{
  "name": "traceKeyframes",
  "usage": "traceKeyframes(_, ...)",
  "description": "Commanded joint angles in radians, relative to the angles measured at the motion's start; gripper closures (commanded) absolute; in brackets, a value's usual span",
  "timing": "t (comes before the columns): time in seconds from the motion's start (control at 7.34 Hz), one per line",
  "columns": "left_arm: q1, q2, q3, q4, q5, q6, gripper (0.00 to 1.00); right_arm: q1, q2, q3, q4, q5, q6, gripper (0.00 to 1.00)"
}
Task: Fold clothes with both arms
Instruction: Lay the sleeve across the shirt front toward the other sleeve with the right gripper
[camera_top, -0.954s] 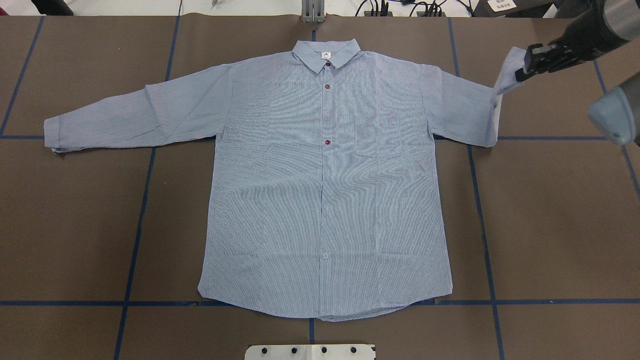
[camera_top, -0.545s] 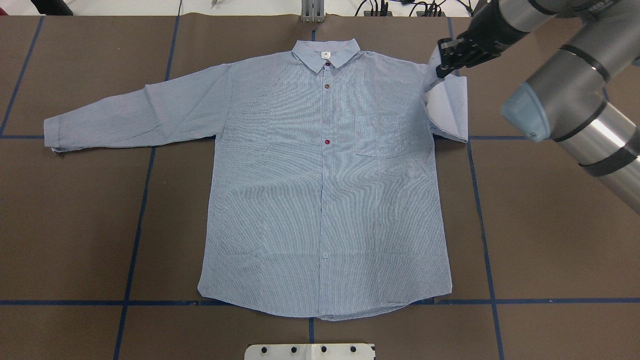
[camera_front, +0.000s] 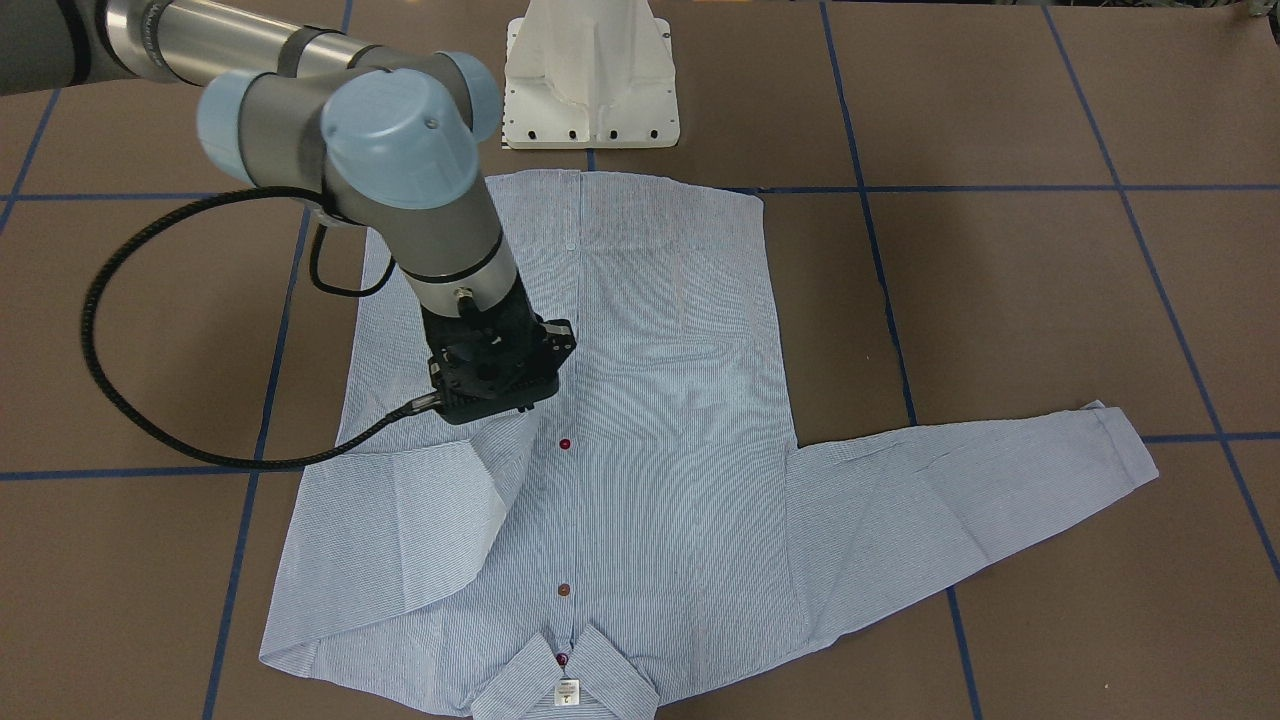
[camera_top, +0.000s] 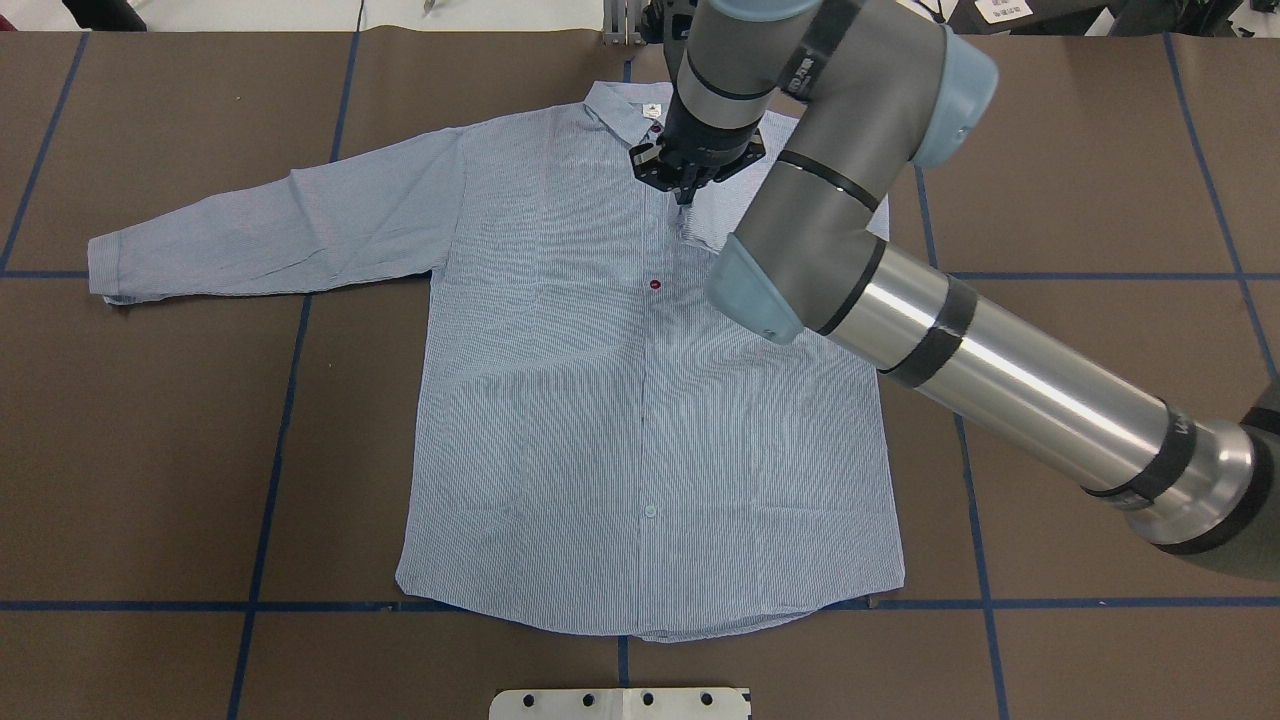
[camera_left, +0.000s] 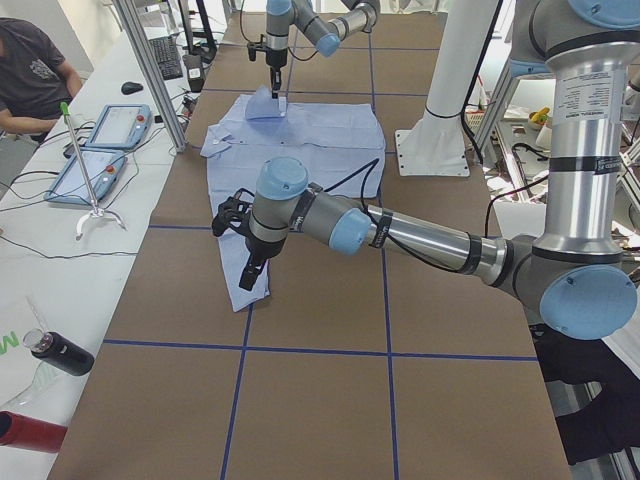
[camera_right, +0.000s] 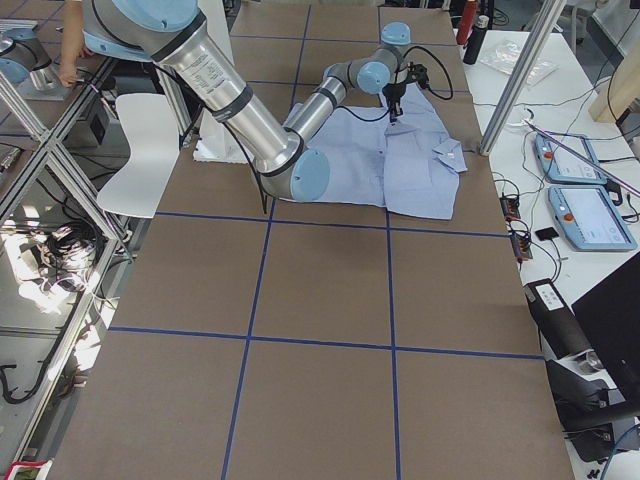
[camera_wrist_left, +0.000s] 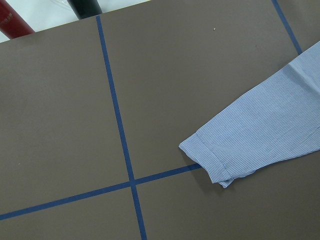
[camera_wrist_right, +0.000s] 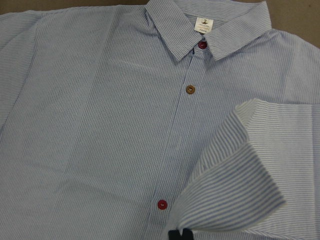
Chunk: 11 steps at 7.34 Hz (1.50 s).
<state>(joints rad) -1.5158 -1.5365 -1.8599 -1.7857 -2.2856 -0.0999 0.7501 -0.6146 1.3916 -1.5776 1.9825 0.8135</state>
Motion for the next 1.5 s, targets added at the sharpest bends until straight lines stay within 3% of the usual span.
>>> traceKeyframes(0.0,0.000,0.001,0.002,-0.001,0.000,0.000,0.01,-0.040,0.218,-0.306,-0.012,-0.068,-0.002,1.00)
traceKeyframes(0.55,0.000,-0.001,0.025,-0.006,-0.002,0.003,0.01,-0.038,0.272,-0.364,0.002,-0.096,0.012,1.00)
traceKeyframes(1.36,0.000,-0.007,0.037,-0.007,0.000,0.005,0.01,-0.098,0.274,-0.417,0.197,-0.142,0.021,1.00)
